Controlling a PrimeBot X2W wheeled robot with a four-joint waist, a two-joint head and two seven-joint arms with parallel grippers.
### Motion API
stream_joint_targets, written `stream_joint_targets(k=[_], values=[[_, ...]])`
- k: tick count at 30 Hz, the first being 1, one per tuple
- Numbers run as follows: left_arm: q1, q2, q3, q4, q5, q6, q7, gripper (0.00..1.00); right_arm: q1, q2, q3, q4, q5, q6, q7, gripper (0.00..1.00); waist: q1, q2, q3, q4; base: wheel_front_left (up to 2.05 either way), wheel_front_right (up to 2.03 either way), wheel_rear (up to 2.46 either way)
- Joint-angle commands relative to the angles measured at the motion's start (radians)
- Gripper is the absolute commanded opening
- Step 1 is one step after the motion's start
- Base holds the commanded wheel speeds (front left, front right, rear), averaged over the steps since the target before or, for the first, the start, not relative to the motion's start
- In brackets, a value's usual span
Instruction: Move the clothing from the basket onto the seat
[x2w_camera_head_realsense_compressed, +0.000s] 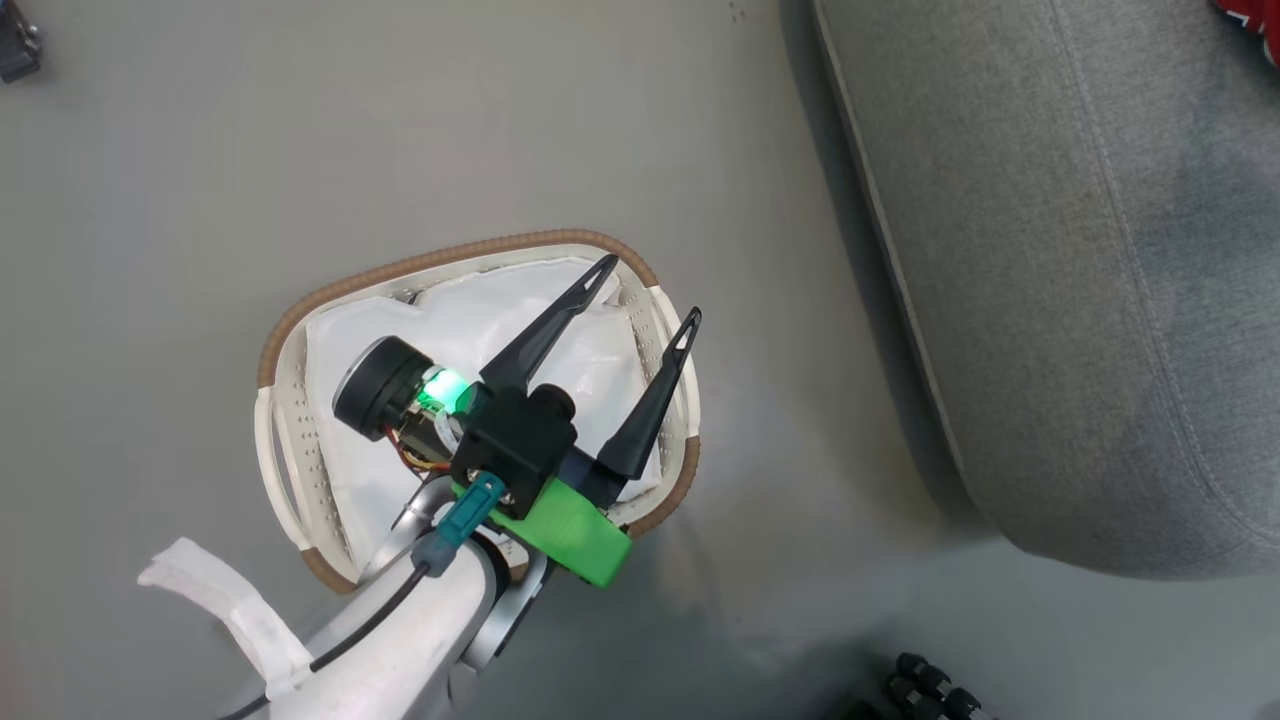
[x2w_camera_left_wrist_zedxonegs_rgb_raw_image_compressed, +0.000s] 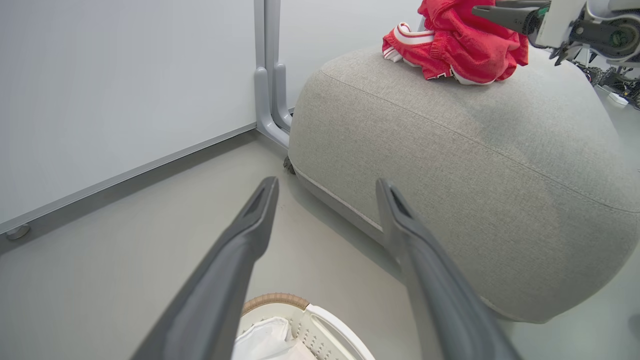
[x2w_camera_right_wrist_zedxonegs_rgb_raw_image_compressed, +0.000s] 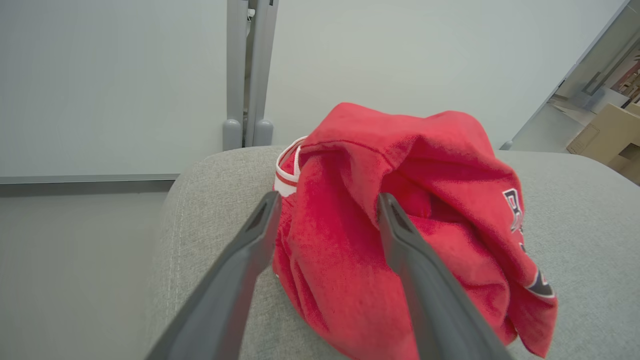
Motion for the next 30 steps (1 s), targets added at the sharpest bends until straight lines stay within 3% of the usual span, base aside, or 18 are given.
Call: stream_joint_targets(k=[1,10,18,22,30], values=[[0.01,0.001,0.005,0.006,-0.012,0.006,-0.012,1.0,0.035,0.007,-0.008,-0.025,-0.013,-0.001,-0.005,1.0,-0.0001,-0.0001,-0.033,-0.012,0.0,0.0,0.0],[0.044,-0.027,0.028,0.072,-0.062,0.007,-0.079,1.0,0.16,0.061,-0.015,-0.114,-0.081,-0.001,-0.005,1.0,-0.0001,-0.0001,-0.173,-0.021,0.0,0.0,0.0],[0.102,-0.071,0.074,0.166,-0.111,0.005,-0.133,1.0,0.209,0.094,0.024,-0.129,-0.118,-0.001,-0.005,1.0,-0.0001,-0.0001,-0.331,0.022,0.0,0.0,0.0],[0.156,-0.095,0.136,0.197,-0.134,0.017,-0.14,1.0,0.246,0.123,0.051,-0.136,-0.111,-0.001,-0.005,1.0,-0.0001,-0.0001,-0.407,0.055,0.0,0.0,0.0],[0.319,-0.128,0.306,0.195,-0.112,0.028,-0.14,1.0,0.341,0.241,0.089,-0.169,-0.098,-0.001,-0.005,1.0,-0.0001,-0.0001,-0.502,0.123,0.0,0.0,0.0]])
